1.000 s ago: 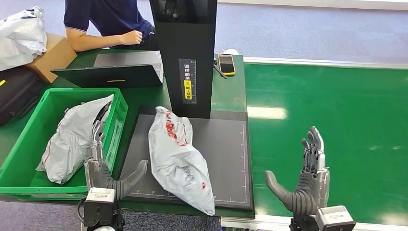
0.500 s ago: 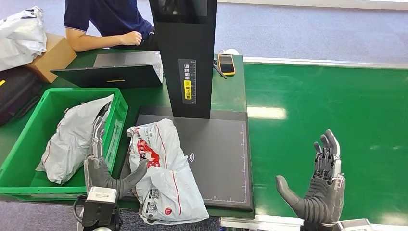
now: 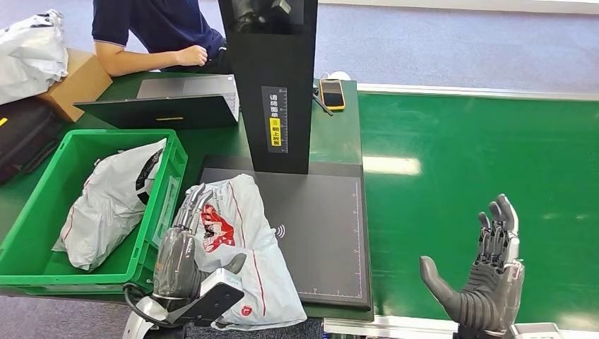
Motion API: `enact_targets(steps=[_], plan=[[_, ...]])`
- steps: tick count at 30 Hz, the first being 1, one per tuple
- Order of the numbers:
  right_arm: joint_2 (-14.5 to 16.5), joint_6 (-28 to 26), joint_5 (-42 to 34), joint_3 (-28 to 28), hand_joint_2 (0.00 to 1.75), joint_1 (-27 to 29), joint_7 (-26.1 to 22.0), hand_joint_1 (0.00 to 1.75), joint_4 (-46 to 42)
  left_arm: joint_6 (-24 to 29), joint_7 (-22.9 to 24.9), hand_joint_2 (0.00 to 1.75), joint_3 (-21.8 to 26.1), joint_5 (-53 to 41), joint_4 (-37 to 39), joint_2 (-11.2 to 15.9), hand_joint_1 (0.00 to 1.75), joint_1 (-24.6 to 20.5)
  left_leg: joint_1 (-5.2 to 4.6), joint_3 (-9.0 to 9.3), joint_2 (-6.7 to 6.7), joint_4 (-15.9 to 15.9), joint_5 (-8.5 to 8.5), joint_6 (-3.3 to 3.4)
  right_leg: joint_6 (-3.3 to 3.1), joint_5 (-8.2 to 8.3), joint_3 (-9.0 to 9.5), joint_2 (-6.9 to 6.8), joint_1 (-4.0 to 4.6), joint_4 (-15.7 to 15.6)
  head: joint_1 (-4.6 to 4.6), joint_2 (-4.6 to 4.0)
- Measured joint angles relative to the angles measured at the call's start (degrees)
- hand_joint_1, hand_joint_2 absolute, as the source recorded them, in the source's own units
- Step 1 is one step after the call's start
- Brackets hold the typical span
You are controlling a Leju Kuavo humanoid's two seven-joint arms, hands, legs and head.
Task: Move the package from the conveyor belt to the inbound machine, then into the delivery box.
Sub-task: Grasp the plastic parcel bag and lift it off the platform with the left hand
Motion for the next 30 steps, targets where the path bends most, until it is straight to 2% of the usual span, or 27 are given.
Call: enact_targets(steps=[9,16,23,30], plan=[[0.21,1.22,-0.26,-2.31,1.75,2.88,-1.06,0.00,-1.97,2.40,4.38,1.75,-3.50,-0.67,-0.63,10.40,0.00,3.76,0.08,0.00,0.01,-0.02,-0.04,-0.06,-0.07,-0.05,-0.01,0.00,0.07,0.00,0.00,0.00],[0.22,2.59,-0.82,-3.43,1.75,4.37,-1.13,0.00,-3.48,0.96,7.13,1.75,-6.49,-1.35,-2.52,15.93,0.00,4.12,0.08,0.02,0.01,-0.02,-0.04,-0.06,-0.07,-0.05,0.02,0.00,0.06,0.00,0.01,0.00],[0.64,3.90,-1.23,-4.33,1.75,5.26,-1.25,0.00,-4.31,-1.99,6.00,1.75,-7.70,2.46,-2.64,18.80,0.00,2.92,0.08,0.05,0.01,-0.02,-0.04,-0.06,-0.07,-0.05,0.03,0.00,0.07,0.00,-0.01,0.00],[0.72,5.24,-2.08,-4.52,1.75,4.74,-0.70,0.00,-4.25,-7.40,3.82,1.75,-9.46,4.87,2.39,18.41,0.00,-0.90,0.08,0.08,0.01,-0.02,-0.03,-0.07,-0.07,-0.04,0.09,0.01,0.06,0.00,0.00,0.00]])
